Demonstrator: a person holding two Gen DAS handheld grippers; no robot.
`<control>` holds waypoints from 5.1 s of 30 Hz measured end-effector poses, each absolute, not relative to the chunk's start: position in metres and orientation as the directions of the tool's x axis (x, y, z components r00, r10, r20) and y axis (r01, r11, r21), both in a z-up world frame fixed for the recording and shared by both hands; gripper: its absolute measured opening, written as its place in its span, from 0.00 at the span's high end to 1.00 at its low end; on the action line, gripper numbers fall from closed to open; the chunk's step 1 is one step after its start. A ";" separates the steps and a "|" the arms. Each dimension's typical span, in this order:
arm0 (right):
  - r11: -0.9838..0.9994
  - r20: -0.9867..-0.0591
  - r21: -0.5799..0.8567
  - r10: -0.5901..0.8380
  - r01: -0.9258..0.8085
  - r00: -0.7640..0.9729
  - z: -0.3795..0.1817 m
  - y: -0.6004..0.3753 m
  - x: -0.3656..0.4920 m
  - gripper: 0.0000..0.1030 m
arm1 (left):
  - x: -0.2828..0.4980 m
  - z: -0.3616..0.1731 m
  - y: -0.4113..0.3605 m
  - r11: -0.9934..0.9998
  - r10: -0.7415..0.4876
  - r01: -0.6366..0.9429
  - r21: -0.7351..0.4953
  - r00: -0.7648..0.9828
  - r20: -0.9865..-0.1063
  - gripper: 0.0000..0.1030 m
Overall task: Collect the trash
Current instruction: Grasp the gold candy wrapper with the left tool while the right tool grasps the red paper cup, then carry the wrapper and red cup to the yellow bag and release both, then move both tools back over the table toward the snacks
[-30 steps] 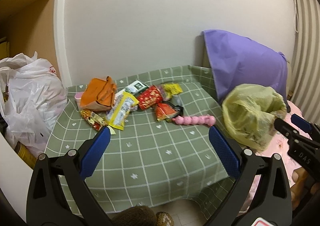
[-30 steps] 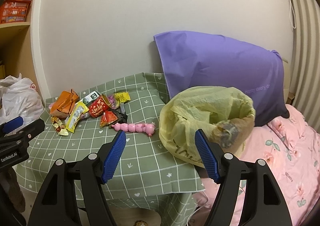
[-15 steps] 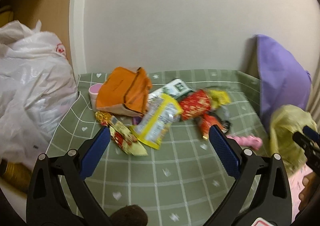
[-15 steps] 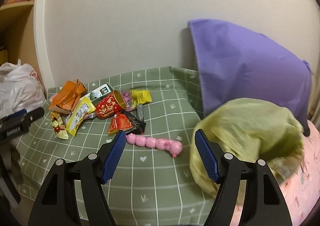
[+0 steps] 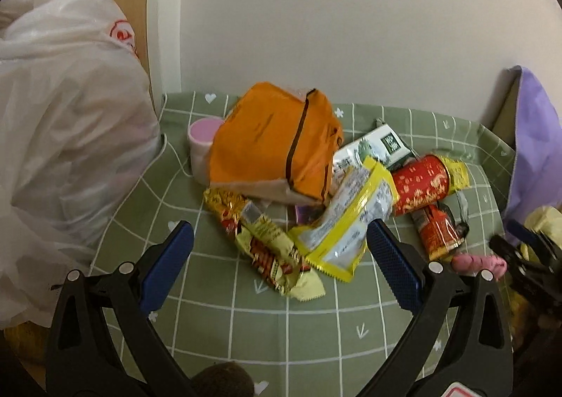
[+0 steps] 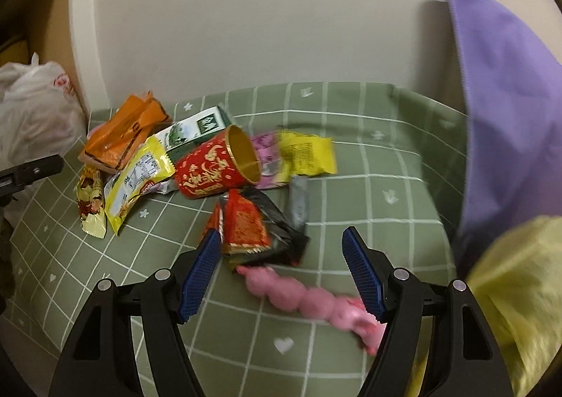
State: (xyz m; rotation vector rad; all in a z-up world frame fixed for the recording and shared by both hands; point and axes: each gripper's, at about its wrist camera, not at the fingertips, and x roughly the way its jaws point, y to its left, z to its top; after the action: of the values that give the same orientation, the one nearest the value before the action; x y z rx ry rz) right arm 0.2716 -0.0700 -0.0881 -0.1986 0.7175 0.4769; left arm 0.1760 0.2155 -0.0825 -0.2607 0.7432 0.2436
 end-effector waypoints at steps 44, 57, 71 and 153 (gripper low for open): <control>0.768 -0.736 0.150 0.507 -0.622 0.449 -0.072 0.009 0.345 0.93 | 0.180 -0.153 0.209 0.910 -0.165 -0.208 -0.359 0.612 -0.773 0.65; 0.813 -0.689 0.167 0.501 -0.558 0.524 -0.038 -0.056 0.295 0.94 | 0.212 -0.160 0.228 0.881 -0.235 -0.223 -0.417 0.559 -0.795 0.84; 0.881 -0.577 0.101 0.430 -0.461 0.695 0.026 -0.120 0.253 0.94 | 0.198 -0.021 0.136 0.933 -0.325 0.180 -0.312 0.791 -0.518 0.91; 0.990 -0.596 0.135 0.058 0.029 0.801 0.006 -0.313 0.191 0.62 | 0.288 0.004 -0.118 0.726 -0.664 0.625 -0.288 0.528 -0.529 0.44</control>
State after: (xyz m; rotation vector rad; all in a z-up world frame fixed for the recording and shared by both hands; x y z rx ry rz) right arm 0.1906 -0.3128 0.0056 0.1399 0.6427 0.0158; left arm 0.2880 -0.1182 0.0036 -0.0653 0.6605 -0.7705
